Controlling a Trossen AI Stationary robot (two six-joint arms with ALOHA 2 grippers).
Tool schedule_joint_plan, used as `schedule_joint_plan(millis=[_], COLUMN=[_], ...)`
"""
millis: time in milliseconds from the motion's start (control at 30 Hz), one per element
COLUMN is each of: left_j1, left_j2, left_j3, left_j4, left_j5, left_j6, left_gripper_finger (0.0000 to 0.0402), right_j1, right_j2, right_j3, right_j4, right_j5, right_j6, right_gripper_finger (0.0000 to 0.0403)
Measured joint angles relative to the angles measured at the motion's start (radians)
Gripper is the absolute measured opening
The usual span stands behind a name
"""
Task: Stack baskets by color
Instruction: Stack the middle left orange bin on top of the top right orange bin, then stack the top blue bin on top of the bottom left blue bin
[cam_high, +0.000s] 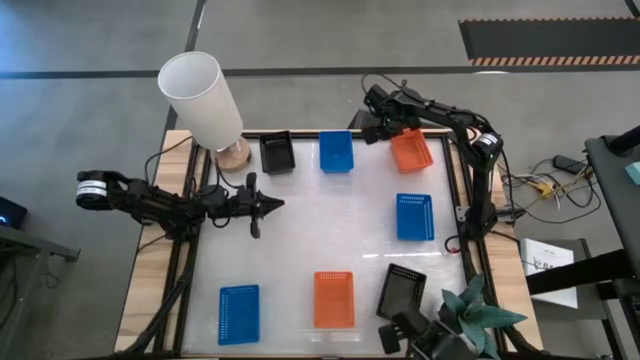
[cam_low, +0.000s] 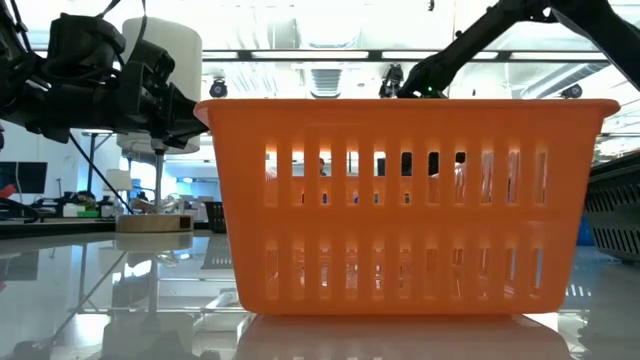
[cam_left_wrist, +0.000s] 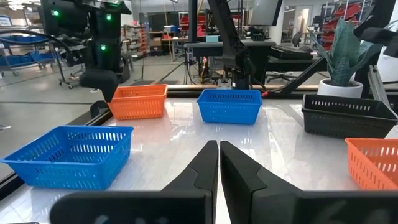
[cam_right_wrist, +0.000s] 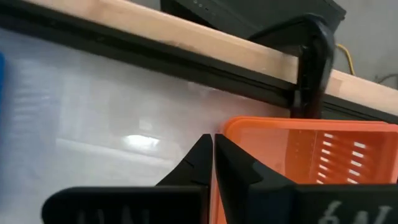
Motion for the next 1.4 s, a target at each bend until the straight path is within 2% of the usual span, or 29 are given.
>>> schedule_joint_plan(millis=[300,433,633,700,833,933,1167,1400], left_j1=[0.000,-0.001,-0.001,-0.001,-0.001,-0.002,-0.002,0.014], left_j2=[0.000,0.000,0.000,0.000,0.000,0.011,0.116,0.253], left_j3=[0.000,0.000,0.000,0.000,0.027,0.079,0.201,0.428], left_j4=[0.000,0.000,-0.003,-0.010,-0.088,-0.171,-0.194,-0.445], left_j5=[0.000,0.000,0.000,0.000,0.000,0.000,-0.021,-0.024], left_j6=[0.000,0.000,-0.001,-0.002,-0.022,-0.028,-0.060,-0.039], left_gripper_finger=[0.0000,0.0000,0.0000,0.0000,0.0000,0.0000,0.0000,0.0000], right_j1=[-0.038,-0.046,-0.007,0.028,0.099,0.166,0.307,0.410], right_j2=[0.000,-0.003,-0.052,-0.094,-0.186,-0.263,-0.483,-0.713], right_j3=[0.000,0.003,0.035,0.006,-0.114,-0.238,-0.574,-0.873], right_j4=[-0.050,-0.050,-0.025,0.037,0.257,0.440,0.822,1.107], right_j5=[0.079,0.083,0.081,0.020,-0.191,-0.286,-0.374,-0.399], right_j6=[0.075,0.069,-0.087,-0.184,-0.345,-0.431,-0.498,-0.494], right_gripper_finger=[0.0009,0.0009,0.0009,0.0009,0.0009,0.0009,0.0009,0.0009])
